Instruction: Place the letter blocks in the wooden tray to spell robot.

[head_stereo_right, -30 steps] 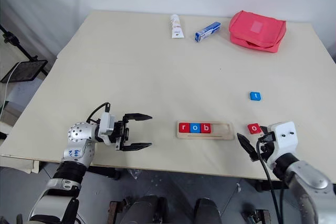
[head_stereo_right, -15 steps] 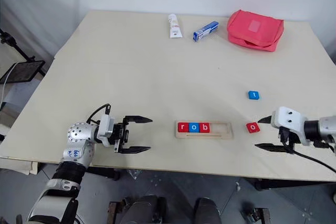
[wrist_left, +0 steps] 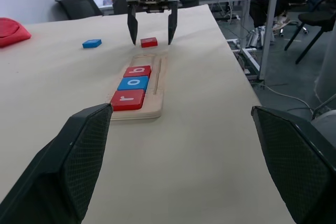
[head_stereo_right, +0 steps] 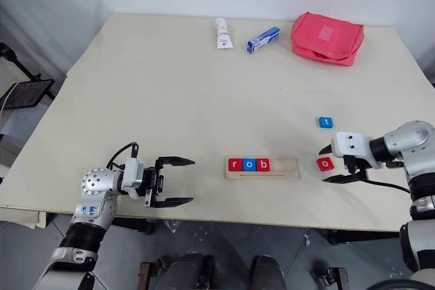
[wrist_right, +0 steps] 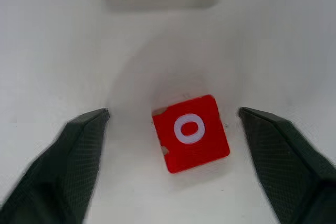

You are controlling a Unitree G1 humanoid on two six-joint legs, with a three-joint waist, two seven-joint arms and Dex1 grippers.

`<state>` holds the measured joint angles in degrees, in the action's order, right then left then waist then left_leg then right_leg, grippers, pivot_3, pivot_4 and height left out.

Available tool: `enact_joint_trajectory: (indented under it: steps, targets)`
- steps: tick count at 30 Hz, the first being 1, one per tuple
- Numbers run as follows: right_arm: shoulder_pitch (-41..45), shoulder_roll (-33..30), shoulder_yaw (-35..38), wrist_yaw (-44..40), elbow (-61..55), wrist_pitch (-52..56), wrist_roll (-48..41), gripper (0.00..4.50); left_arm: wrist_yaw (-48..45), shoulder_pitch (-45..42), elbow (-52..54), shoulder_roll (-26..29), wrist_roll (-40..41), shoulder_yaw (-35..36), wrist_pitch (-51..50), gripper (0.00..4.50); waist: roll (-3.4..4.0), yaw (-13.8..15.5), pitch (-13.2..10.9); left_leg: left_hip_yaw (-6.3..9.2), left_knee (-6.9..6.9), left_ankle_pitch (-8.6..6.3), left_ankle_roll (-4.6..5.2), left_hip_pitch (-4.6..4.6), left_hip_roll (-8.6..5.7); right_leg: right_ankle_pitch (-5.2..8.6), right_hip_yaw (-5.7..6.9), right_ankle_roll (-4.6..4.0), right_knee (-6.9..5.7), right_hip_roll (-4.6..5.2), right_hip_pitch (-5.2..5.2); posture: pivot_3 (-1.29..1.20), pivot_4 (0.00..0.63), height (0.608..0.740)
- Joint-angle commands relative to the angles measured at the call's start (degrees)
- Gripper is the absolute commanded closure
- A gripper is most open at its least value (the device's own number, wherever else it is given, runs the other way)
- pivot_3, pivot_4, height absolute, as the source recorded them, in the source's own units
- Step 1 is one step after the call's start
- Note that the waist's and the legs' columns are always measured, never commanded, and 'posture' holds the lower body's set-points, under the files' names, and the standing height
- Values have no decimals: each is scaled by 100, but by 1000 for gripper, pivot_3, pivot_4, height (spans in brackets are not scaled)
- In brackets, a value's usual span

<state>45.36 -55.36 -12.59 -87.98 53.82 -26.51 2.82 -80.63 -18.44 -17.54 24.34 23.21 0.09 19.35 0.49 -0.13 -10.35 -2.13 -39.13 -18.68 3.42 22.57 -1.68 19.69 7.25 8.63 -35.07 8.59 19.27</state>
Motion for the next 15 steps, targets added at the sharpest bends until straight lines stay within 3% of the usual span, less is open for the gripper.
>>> enact_joint_trajectory:
  steps: [1, 6, 11, 15]
  targets:
    - [121, 14, -63, -89, 362, -157, 230, 1575, 101, 99, 285, 64, 109, 63, -23, 0, 0, -2, 0, 0, 0, 0, 0, -1, -1, 0, -1, 0, 2, 0, -3, 0, 150, 740]
    - [314, 72, -139, 5, 585, -125, 364, 3049, 184, 136, 332, 63, 110, 31, -42, 0, 0, -14, 0, 0, 0, -1, -1, -14, 0, 0, -2, 0, 4, 0, -15, 0, 150, 740]
    - [416, 133, 129, -238, 143, 687, 3, 3046, 140, -17, 156, 14, 96, -31, -42, 0, 0, -13, 0, 0, 0, -1, -2, -18, 1, 0, -3, 0, 9, -1, -22, 0, 150, 740]
    - [205, 61, 385, -301, -1015, 1892, -466, 3046, 29, -237, -103, 19, 91, -41, -19, 0, 16, -2, -8, 0, 1, -1, -3, -13, 2, 0, -3, 0, 8, -1, -15, 0, 150, 740]
